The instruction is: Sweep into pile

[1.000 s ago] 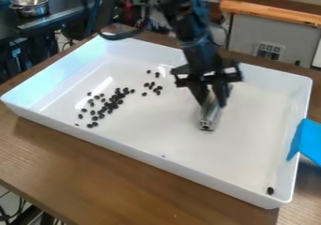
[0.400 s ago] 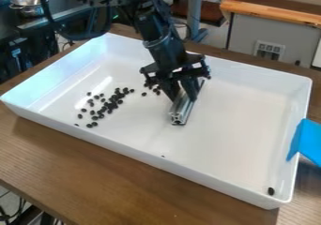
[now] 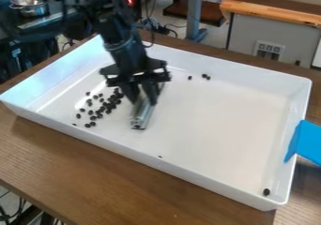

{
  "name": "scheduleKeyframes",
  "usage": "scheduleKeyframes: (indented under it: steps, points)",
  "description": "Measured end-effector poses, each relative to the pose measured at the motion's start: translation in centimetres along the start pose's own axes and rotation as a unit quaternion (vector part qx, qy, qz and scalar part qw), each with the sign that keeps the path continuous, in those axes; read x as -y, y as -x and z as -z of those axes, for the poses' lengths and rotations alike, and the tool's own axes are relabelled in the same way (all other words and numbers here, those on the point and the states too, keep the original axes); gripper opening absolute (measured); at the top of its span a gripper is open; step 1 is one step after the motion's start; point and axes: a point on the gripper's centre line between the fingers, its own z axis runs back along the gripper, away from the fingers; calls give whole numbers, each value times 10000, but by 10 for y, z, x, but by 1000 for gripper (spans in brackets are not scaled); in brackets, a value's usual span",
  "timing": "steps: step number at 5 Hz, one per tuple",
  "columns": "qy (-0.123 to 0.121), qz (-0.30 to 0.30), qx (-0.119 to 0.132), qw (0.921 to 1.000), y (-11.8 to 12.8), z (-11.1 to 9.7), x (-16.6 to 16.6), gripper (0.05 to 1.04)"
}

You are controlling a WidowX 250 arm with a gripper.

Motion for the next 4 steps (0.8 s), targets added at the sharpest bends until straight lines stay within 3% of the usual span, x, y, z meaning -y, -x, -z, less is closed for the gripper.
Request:
scheduleKeyframes:
  steps: [1,2,3,4]
  points:
    - [-533,-264,63,9982,13,-10,-22,366]
    - [-844,-385,216,9955,18,-23,-39,366]
    - [-897,-239,537,9942,26,-46,-45,366]
    - [-572,15,732,9957,27,-61,-33,366]
